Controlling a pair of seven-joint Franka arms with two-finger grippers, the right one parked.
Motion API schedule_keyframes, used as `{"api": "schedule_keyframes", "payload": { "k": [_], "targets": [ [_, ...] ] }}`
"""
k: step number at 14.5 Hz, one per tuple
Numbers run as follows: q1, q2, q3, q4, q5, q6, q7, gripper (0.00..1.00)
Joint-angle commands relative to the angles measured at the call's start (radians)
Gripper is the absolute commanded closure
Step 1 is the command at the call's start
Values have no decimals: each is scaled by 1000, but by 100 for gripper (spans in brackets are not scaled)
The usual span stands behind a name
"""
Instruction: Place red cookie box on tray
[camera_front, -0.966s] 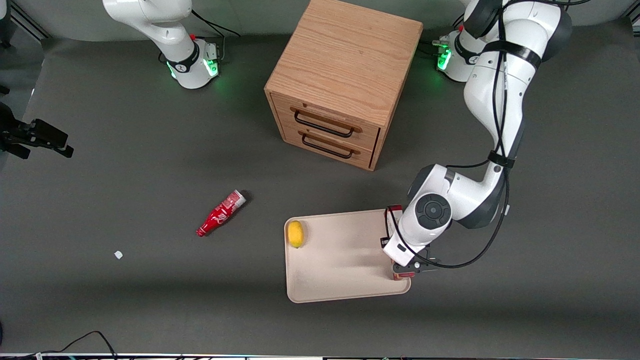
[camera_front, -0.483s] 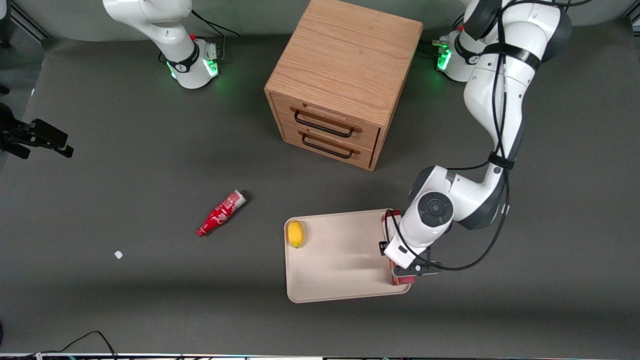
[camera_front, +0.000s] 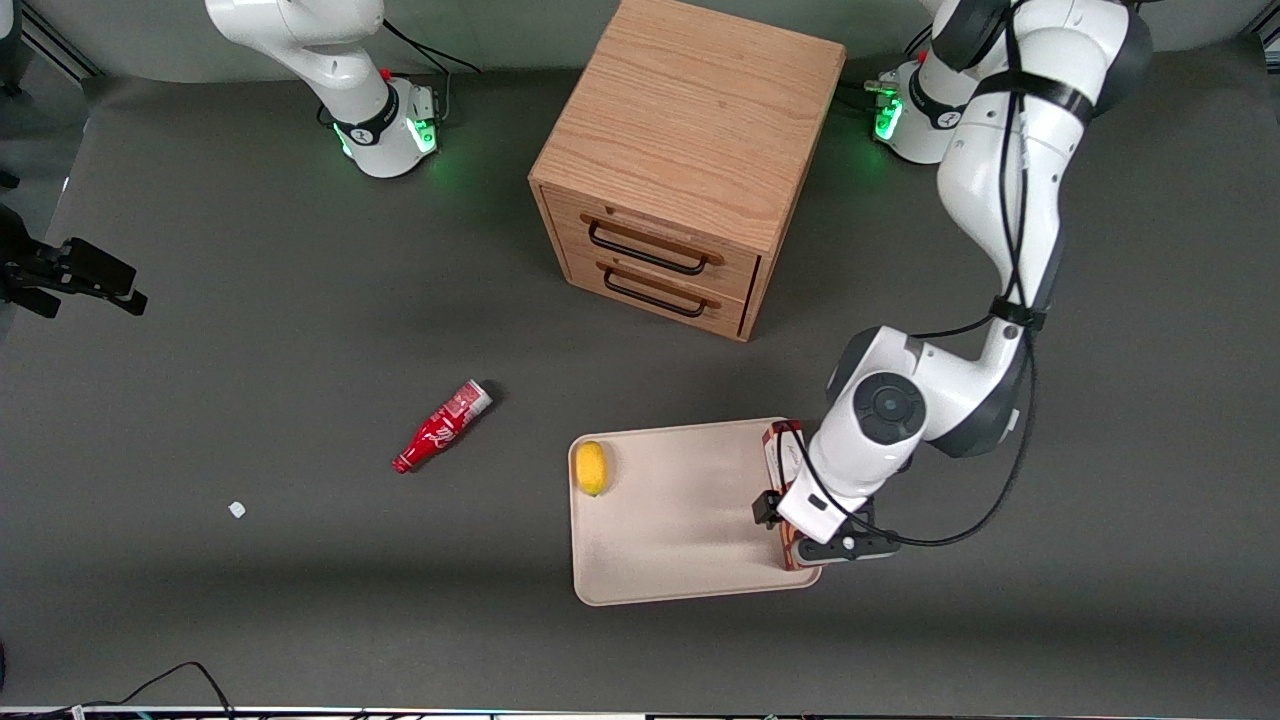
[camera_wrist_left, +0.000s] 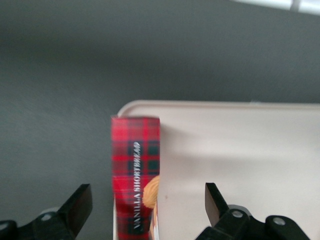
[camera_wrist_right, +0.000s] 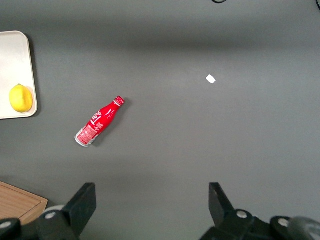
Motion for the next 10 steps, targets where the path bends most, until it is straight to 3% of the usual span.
{"api": "schedule_keyframes", "payload": {
  "k": [1,6,10],
  "targets": [
    [41,-177,4,-113,-64,-56,9,0],
    [215,-486,-4,-246,-217,-340,192,0],
    [348,-661,5,-264,-214,-646,464,0]
  ]
}}
